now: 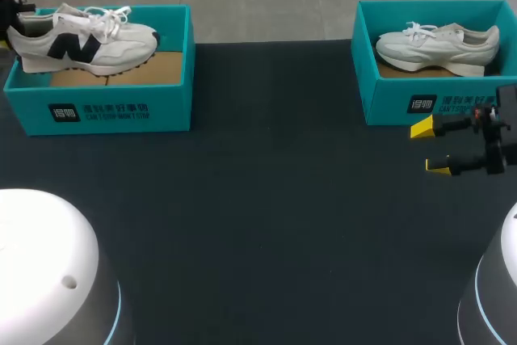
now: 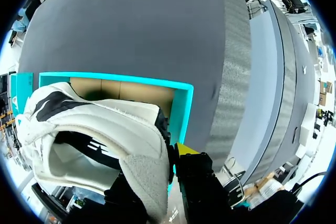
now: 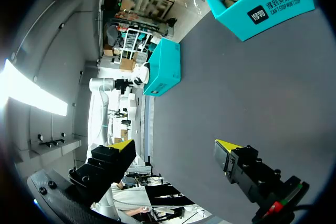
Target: Take the shoe out of the shoebox, open the shoe tongue, remove and reinsert the insole, then place the shoe into the shoebox
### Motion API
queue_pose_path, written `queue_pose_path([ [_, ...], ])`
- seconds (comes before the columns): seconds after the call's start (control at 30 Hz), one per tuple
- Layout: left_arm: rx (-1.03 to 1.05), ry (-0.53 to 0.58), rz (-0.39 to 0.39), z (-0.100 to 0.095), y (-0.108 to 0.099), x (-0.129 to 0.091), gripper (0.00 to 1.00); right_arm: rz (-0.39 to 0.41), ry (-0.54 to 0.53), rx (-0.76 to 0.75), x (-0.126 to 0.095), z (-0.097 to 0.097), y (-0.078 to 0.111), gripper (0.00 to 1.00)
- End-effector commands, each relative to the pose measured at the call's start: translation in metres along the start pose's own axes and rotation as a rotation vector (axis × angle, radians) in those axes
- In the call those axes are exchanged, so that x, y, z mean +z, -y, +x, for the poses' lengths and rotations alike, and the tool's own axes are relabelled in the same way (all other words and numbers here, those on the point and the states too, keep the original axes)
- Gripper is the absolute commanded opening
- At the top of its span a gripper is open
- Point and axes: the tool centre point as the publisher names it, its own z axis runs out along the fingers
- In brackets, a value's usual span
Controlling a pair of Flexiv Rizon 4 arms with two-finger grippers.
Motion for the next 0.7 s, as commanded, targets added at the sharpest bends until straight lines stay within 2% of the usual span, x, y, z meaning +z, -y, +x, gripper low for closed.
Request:
queue_pose_path([
  [0.03,0.005,0.006,0.009,-0.003,-0.005,0.013,0.00,-0.003,0.002,0.001,0.000,0.000,0.001,1.00],
  [0.27,0.002,0.006,-0.012,-0.009,0.000,0.038,0.00,-0.003,0.002,0.001,0.000,0.000,0.001,1.00],
  [0.7,0.006,-0.002,0.021,-0.014,0.011,0.080,0.00,-0.003,0.002,0.001,0.000,0.000,0.001,1.00],
])
